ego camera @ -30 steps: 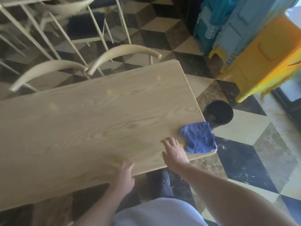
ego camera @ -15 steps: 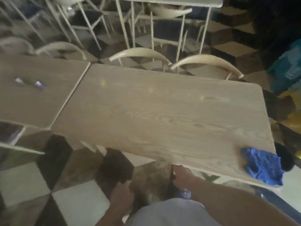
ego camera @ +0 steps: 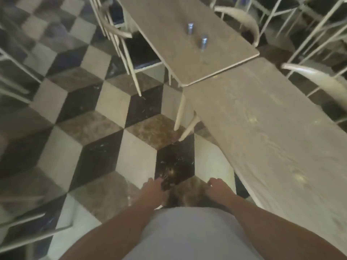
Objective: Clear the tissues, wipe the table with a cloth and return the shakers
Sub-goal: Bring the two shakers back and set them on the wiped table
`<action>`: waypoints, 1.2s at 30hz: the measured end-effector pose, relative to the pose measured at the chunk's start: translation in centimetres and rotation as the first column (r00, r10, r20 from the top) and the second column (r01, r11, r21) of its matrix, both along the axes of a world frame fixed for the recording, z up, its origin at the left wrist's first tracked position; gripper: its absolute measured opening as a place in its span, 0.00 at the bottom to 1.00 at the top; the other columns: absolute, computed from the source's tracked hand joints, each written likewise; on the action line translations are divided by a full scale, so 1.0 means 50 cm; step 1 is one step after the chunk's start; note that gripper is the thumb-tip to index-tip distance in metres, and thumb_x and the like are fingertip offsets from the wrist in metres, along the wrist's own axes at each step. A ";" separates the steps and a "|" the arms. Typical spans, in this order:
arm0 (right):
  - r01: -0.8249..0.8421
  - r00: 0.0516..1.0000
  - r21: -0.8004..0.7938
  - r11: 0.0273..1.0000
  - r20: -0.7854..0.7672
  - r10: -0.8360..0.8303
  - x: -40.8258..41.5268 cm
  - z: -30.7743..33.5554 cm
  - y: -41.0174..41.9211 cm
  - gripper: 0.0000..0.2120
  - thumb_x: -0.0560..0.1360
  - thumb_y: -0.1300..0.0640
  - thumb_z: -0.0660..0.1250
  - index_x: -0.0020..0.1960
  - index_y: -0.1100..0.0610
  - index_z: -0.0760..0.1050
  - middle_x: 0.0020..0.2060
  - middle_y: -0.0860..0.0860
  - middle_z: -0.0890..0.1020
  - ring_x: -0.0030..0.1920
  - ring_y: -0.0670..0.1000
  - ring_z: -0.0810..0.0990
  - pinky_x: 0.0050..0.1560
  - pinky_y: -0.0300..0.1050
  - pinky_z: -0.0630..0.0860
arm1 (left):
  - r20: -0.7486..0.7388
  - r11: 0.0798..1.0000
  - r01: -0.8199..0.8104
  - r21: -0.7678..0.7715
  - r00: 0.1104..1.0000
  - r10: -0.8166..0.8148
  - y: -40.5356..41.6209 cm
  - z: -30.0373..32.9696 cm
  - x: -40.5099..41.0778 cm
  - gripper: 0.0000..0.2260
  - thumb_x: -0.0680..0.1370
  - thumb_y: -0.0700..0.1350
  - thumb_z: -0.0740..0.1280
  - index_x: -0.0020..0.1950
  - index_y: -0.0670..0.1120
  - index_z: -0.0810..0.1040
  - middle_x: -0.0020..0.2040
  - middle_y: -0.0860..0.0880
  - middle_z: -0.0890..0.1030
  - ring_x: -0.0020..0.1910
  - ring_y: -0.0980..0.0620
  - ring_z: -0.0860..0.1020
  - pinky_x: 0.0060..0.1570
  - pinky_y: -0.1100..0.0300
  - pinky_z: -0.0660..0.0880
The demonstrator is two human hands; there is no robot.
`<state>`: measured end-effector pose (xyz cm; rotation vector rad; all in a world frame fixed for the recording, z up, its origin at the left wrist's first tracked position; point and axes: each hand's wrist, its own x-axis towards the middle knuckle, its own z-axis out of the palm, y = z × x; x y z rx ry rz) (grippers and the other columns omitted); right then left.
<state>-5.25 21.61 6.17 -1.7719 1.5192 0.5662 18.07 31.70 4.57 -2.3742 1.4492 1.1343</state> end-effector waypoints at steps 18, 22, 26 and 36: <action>-0.247 0.968 -0.061 0.967 -0.055 0.244 0.392 -0.036 -0.335 0.10 0.75 0.52 0.62 0.55 0.54 0.73 0.47 0.49 0.78 0.48 0.52 0.78 0.46 0.44 0.74 | -0.063 0.722 -0.681 0.119 0.721 0.690 -0.124 -0.068 0.324 0.16 0.77 0.46 0.63 0.63 0.41 0.75 0.52 0.44 0.76 0.58 0.41 0.77 0.58 0.51 0.76; -0.233 0.972 -0.015 0.972 -0.017 0.233 0.478 -0.032 -0.468 0.07 0.74 0.52 0.62 0.50 0.54 0.71 0.46 0.51 0.78 0.47 0.53 0.77 0.48 0.47 0.75 | -0.034 0.701 -0.704 0.116 0.702 0.711 -0.241 -0.044 0.415 0.19 0.76 0.47 0.64 0.66 0.44 0.73 0.60 0.43 0.77 0.58 0.41 0.78 0.57 0.49 0.77; -0.238 0.971 0.047 0.970 0.003 0.238 0.544 -0.040 -0.576 0.04 0.75 0.55 0.63 0.43 0.53 0.69 0.40 0.47 0.75 0.50 0.53 0.80 0.45 0.44 0.73 | 0.095 0.803 -0.594 0.047 0.803 0.588 -0.367 -0.011 0.483 0.15 0.77 0.48 0.62 0.64 0.48 0.72 0.61 0.44 0.74 0.58 0.43 0.77 0.53 0.52 0.76; -0.042 0.998 0.051 0.998 0.054 0.039 0.689 -0.055 -0.761 0.08 0.80 0.54 0.60 0.54 0.54 0.76 0.53 0.53 0.82 0.55 0.55 0.81 0.47 0.42 0.71 | 0.066 0.938 -0.334 -0.092 0.938 0.340 -0.725 0.015 0.699 0.14 0.78 0.49 0.62 0.63 0.51 0.72 0.59 0.49 0.76 0.54 0.49 0.77 0.53 0.56 0.76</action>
